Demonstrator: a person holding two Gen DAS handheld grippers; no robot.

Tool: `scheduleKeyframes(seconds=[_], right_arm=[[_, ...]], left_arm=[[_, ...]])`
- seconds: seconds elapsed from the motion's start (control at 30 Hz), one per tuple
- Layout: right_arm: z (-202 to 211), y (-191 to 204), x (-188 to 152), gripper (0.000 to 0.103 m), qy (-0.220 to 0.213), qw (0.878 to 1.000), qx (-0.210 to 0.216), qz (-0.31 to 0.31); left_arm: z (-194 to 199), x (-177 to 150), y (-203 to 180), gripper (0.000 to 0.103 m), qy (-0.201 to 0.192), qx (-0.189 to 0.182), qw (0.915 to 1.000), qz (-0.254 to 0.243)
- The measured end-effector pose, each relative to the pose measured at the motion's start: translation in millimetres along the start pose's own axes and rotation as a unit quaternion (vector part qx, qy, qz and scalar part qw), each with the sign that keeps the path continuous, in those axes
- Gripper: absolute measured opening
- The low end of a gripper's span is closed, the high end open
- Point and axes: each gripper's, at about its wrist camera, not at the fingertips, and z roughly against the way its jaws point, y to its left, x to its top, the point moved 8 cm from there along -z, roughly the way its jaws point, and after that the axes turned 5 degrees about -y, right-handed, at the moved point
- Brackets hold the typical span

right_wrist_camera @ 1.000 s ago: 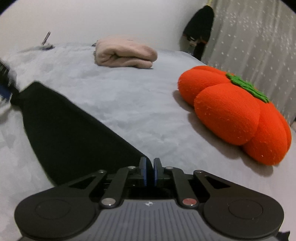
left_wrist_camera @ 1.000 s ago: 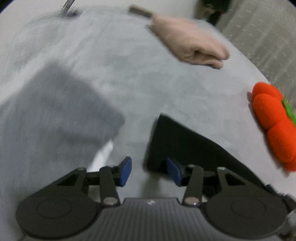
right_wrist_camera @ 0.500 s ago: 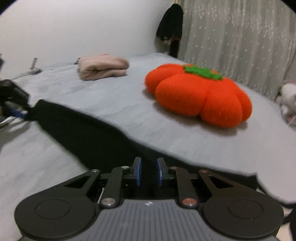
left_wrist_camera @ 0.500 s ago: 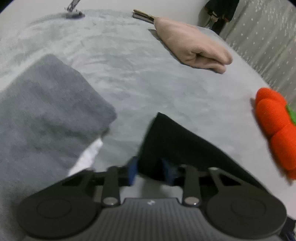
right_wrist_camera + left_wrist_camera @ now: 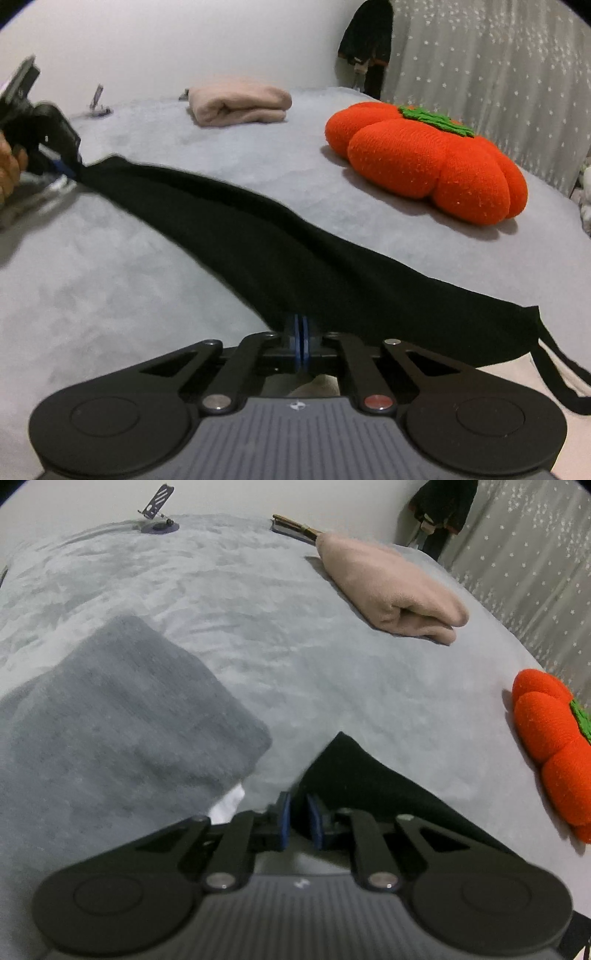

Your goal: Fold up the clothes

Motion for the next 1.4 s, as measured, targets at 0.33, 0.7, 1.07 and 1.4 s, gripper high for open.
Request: scheduleKeyframes(seconds=[0.33,0.7,1.07,1.4], right_arm=[[-6.6,4.3,-2.8,0.014,-0.002,1.000,-0.022,0.019],[-18.5,16.0,-3.5,0.025,0.003,1.000,0.019,-0.002],[-25.7,35.8,10.8,0.025,-0.014,0.999,0.038,-0.008],[-25.6,40.6,11.3,0.026,0.005,0.998,0.055,-0.014]], left_arm=[[-12.6,-4.7,-11.6,0.015,-0.029,0.039,0.9945,-0.093],[2.4,5.4,-5.0,0.024,-0.039,0.043,0.9961,-0.067],[12.8,-0.8,-53.0,0.034,-0.069,-0.040,0.9901,-0.115],[-17.5,-34.2,-72.0,0.045,-0.028,-0.015,0.9813,-0.190]])
